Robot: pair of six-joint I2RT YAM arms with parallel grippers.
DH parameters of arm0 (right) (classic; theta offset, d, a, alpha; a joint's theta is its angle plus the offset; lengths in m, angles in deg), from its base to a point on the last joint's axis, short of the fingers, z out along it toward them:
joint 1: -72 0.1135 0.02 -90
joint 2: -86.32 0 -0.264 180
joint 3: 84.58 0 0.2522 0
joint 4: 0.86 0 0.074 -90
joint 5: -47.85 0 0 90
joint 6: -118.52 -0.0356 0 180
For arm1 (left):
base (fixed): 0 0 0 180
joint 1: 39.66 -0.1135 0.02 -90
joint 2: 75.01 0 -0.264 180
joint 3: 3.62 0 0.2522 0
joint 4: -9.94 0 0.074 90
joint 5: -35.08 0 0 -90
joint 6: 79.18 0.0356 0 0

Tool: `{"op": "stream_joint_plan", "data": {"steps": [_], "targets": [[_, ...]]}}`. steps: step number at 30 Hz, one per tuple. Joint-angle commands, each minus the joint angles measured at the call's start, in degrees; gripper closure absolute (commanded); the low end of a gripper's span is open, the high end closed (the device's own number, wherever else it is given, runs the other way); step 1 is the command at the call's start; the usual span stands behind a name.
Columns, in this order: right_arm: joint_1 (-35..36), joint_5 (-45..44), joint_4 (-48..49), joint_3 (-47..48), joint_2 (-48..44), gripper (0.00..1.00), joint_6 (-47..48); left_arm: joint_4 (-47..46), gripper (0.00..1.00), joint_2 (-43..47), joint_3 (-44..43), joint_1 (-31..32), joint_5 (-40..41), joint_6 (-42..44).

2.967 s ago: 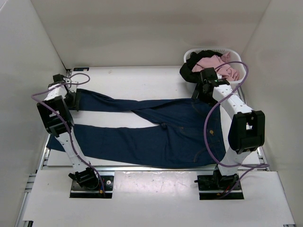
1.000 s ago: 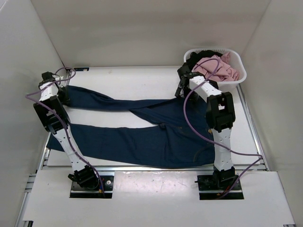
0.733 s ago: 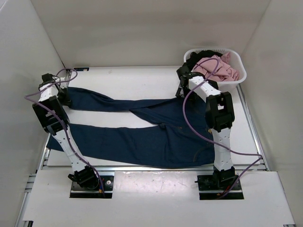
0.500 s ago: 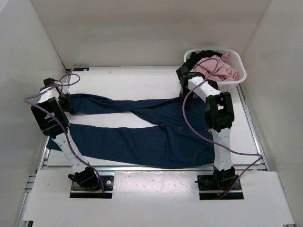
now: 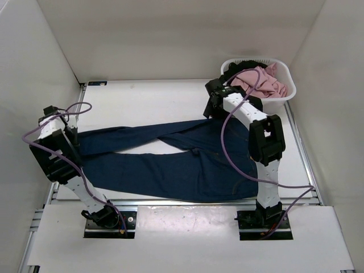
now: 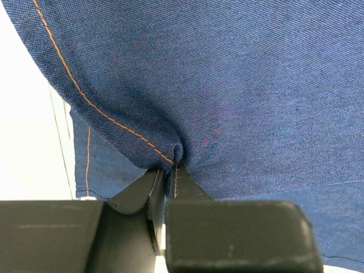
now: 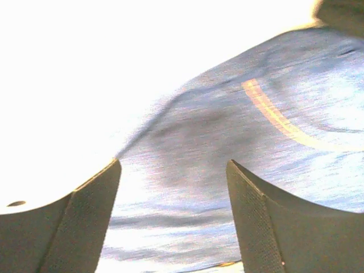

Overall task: Fold and stack the trousers
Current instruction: Fold the trousers

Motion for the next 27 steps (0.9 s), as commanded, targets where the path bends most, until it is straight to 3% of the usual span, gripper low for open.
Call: {"op": "stream_joint_plan", "data": {"steps": [1, 9, 14, 16, 17, 20, 21, 27], "targets": [[0.3, -0.2, -2.8, 4.2, 1.2, 0.20, -7.3, 0.0, 0.86, 3.3, 1.4, -0.5, 1.6, 1.1], [0.9, -5.3, -4.6, 11.0, 12.2, 0.17, -15.4, 1.1, 0.86, 6.0, 1.4, -1.1, 2.8, 1.7], [1.4, -6.1, -2.8, 13.6, 15.4, 0.19, -13.3, 2.2, 0.86, 7.4, 0.8, -1.7, 2.8, 2.2], [1.4, -6.8, -2.8, 13.6, 16.2, 0.32, -12.7, 2.7, 0.86, 8.0, 0.3, -2.2, 2.8, 2.8], [1.4, -6.8, -2.8, 13.0, 16.2, 0.61, -12.7, 2.7, 0.86, 8.0, -0.3, -2.2, 2.8, 2.8], [1.4, -5.8, -3.3, 10.1, 14.8, 0.95, -12.7, 3.3, 0.86, 8.0, -1.7, -2.8, 2.8, 3.3], [1.4, -5.8, -3.3, 9.1, 13.9, 1.00, -12.7, 3.3, 0.86, 8.0, -2.3, -2.8, 2.8, 3.3], [2.5, -9.1, 1.1, -1.4, 1.3, 1.00, -10.2, 5.5, 0.86, 6.3, -9.6, -2.8, 2.3, 3.9]]}}
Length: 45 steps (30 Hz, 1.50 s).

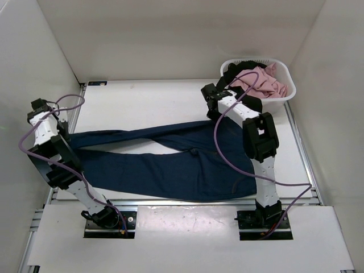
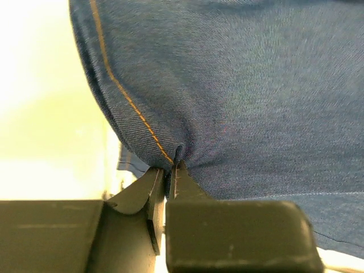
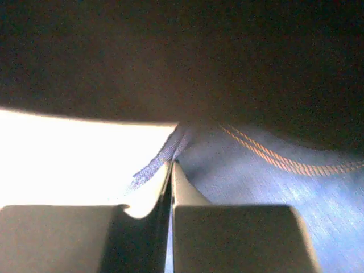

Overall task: Fold and stack the trousers
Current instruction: Fold the trousers

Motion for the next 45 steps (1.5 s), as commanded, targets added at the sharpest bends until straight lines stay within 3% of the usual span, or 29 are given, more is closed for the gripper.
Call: {"op": "stream_joint_plan", "data": {"steps": [1, 8, 14, 21, 24, 25, 26, 27, 30, 31, 34, 37, 39, 41, 43, 44, 45], "targets": [[1.1, -0.3, -3.2, -4.8, -7.0, 1.00, 1.6, 0.5, 0.86, 1.7, -6.1, -0.5, 0.7, 1.8], [4.5, -2.0, -2.1, -16.8, -22.2, 1.00, -0.5, 3.3, 0.86, 7.3, -7.7, -0.5, 0.2, 3.4], [7.2, 1.6, -1.7, -42.3, -42.2, 1.00, -8.1, 2.0, 0.86, 17.3, 4.3, -1.8, 2.9, 7.1], [13.8, 8.0, -7.2, -55.6, -51.7, 1.00, -14.8, -2.8, 0.86, 23.6, 15.9, -6.0, 4.7, 11.0], [15.2, 8.0, -10.2, -58.2, -54.6, 0.72, -16.2, -2.8, 0.86, 24.1, 17.8, -6.0, 4.7, 11.6], [15.9, 8.0, -11.7, -59.3, -57.6, 0.51, -16.7, -2.8, 0.86, 24.1, 17.8, -6.0, 4.7, 11.6], [15.9, 8.0, -12.4, -60.4, -59.6, 0.40, -17.5, -2.8, 0.86, 24.1, 18.5, -6.0, 4.7, 11.6], [15.9, 7.2, -13.0, -61.5, -61.8, 0.34, -18.7, -2.8, 0.86, 24.8, 18.5, -6.0, 4.7, 12.1], [15.9, 1.2, -16.8, -63.8, -72.1, 0.30, -21.9, -2.8, 0.86, 25.4, 19.7, -6.0, 3.9, 12.1], [15.3, -4.4, -20.6, -63.8, -76.5, 0.28, -23.6, -2.8, 0.86, 26.1, 19.7, -6.0, 3.9, 12.1], [14.6, -12.2, -25.6, -64.4, -82.7, 0.28, -32.7, -2.8, 0.86, 26.6, 19.7, -6.0, 3.9, 12.8], [14.1, -19.3, -26.7, -65.2, -84.2, 0.28, -37.5, -2.8, 0.86, 26.6, 19.7, -6.6, 3.9, 13.3], [12.6, -22.5, -24.5, -65.8, -81.4, 0.19, -38.0, -2.8, 0.86, 26.1, 19.2, -6.6, 3.9, 13.3], [5.5, -20.9, -17.6, -63.8, -77.6, 0.15, -29.6, -2.8, 0.86, 25.3, 18.6, -6.6, 3.3, 13.3], [-3.8, -12.9, -10.4, -62.0, -69.5, 0.11, -11.2, -2.8, 0.86, 25.3, 18.1, -6.6, 2.6, 13.3], [-14.0, -8.1, -9.2, -58.9, -66.1, 0.11, -8.3, -2.8, 0.86, 24.6, 17.6, -6.6, 2.6, 13.3], [-17.5, -3.6, -9.2, -57.2, -60.5, 0.11, -6.5, -2.8, 0.86, 24.6, 17.6, -6.6, 2.0, 13.3]]}}
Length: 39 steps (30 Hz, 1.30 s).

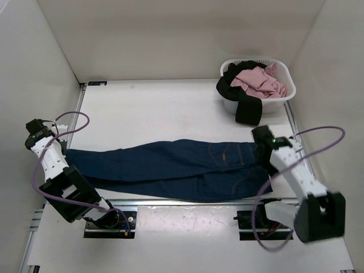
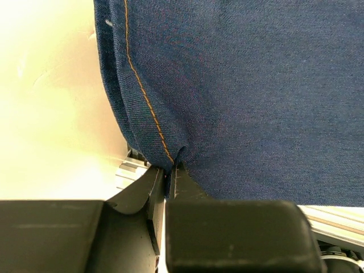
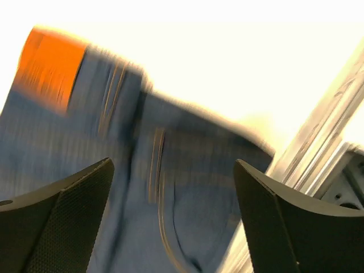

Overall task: Fold and stack the trousers
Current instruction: Fold the trousers

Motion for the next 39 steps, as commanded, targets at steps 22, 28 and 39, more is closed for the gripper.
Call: {"op": "stream_joint_plan", "data": {"steps": [22, 28, 39], "targets": [[-14.9, 7.7, 20.6, 2.5, 20.7, 0.11, 11.7, -0.3, 0.86, -3.3, -4.4, -0.3, -3.4, -1.2], [-14.9, 4.9, 23.7, 3.0, 24.6, 0.33, 12.7, -0.3, 0.86, -3.9, -5.4, -0.3, -2.4, -0.7], [-16.6, 3.6, 24.3, 3.5, 26.2, 0.90, 13.8, -0.3, 0.86, -5.4, -6.5, -0.3, -1.2, -0.7]]}}
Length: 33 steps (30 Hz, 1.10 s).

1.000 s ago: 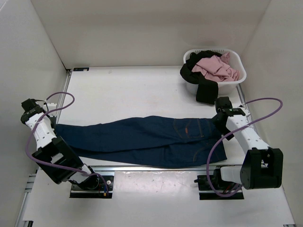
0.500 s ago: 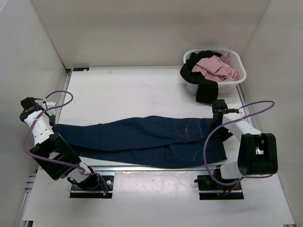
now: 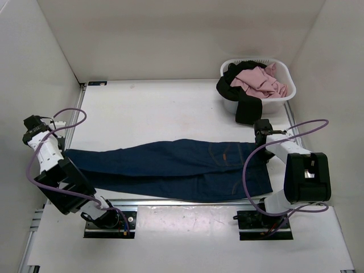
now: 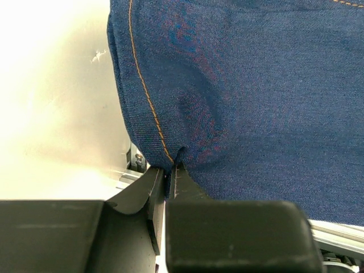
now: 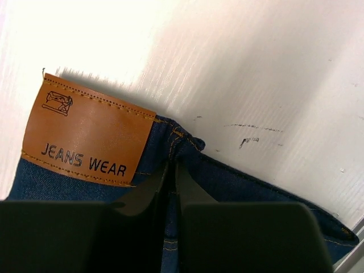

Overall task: Fold and stack the trousers
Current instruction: Fold the trousers

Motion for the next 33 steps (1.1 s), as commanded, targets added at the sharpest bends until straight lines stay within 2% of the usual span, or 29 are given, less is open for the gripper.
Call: {"op": "stream_joint_plan", "data": {"steps": [1, 3, 4, 5, 7, 10, 14, 15, 17, 18, 20, 25, 29, 33], "targets": [[-1.2, -2.6, 0.5, 0.7, 0.6, 0.90, 0.5, -0.3, 0.86, -0.1, -2.2, -0.3, 0.7, 0.2], [-1.7, -1.9, 0.5, 1.2, 0.6, 0.64, 1.7, -0.3, 0.86, -0.1, -2.2, -0.3, 1.2, 0.2], [-1.7, -1.3, 0.5, 1.2, -0.1, 0.58, 2.4, -0.3, 0.86, -0.1, -2.2, -0.3, 1.2, 0.2], [-1.7, -1.3, 0.5, 0.2, -0.7, 0.54, 3.0, -0.3, 0.86, -0.1, -2.2, -0.3, 1.2, 0.2], [-1.7, -0.8, 2.0, -2.5, -1.8, 0.54, 3.8, -0.3, 0.86, -0.1, -2.2, -0.3, 1.2, 0.2], [-1.7, -0.8, 1.3, -3.2, -0.4, 0.61, 2.6, -0.3, 0.86, -0.1, -2.2, -0.3, 1.2, 0.2], [-1.7, -0.2, 2.8, -3.2, 2.5, 0.62, 1.6, -0.3, 0.86, -0.6, -2.2, -0.3, 1.2, 0.2], [-1.7, -0.2, 2.8, -3.2, 2.5, 0.65, 0.7, -0.3, 0.86, -0.6, -2.2, -0.3, 1.2, 0.2], [-1.7, -0.2, 4.0, -3.2, 3.1, 0.74, -0.4, -0.3, 0.86, -0.6, -2.2, -0.3, 1.8, 0.2], [-1.7, -0.2, 4.0, -3.2, 3.6, 0.87, -1.0, -0.3, 0.86, -0.6, -1.6, -0.3, 2.3, 0.2], [-1.7, -0.2, 4.5, -2.7, 4.2, 1.00, -1.0, -0.3, 0.86, -0.6, -1.1, -0.3, 2.3, 0.2], [-1.7, -1.9, -0.2, 0.4, 1.2, 1.00, 0.8, -0.3, 0.86, -1.1, -2.6, -0.3, 1.8, 0.2], [-2.8, -3.8, -10.2, 7.6, -9.0, 1.00, 4.0, 0.9, 0.86, -3.1, -9.9, -0.3, 3.8, 0.2], [-2.8, -1.9, -20.4, 9.9, -20.1, 1.00, 4.0, 2.2, 0.86, -3.1, -14.1, -0.3, 5.6, 1.4]]}}
